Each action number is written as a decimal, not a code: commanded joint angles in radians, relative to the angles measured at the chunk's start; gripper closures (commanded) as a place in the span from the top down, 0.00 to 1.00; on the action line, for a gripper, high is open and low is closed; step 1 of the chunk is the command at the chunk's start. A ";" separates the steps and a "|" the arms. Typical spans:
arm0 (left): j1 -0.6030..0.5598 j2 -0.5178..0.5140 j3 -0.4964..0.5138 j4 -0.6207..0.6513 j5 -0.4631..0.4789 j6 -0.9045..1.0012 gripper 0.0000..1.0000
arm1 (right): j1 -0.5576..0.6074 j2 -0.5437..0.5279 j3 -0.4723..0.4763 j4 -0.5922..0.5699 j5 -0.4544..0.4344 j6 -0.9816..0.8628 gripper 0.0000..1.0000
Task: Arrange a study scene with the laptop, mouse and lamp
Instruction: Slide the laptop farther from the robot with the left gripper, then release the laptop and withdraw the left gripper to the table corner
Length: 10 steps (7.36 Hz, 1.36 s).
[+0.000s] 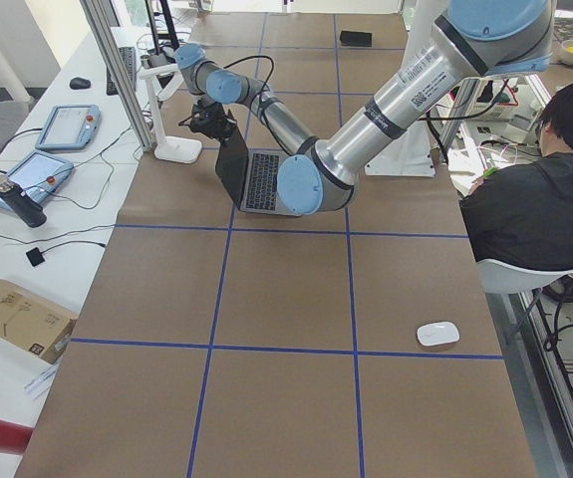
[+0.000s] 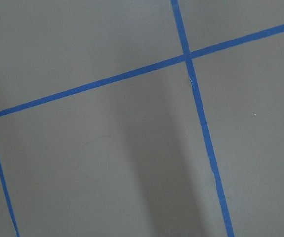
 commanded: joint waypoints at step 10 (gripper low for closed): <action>-0.124 0.159 -0.272 0.007 0.074 0.012 0.99 | 0.005 -0.009 0.056 0.007 -0.006 -0.002 1.00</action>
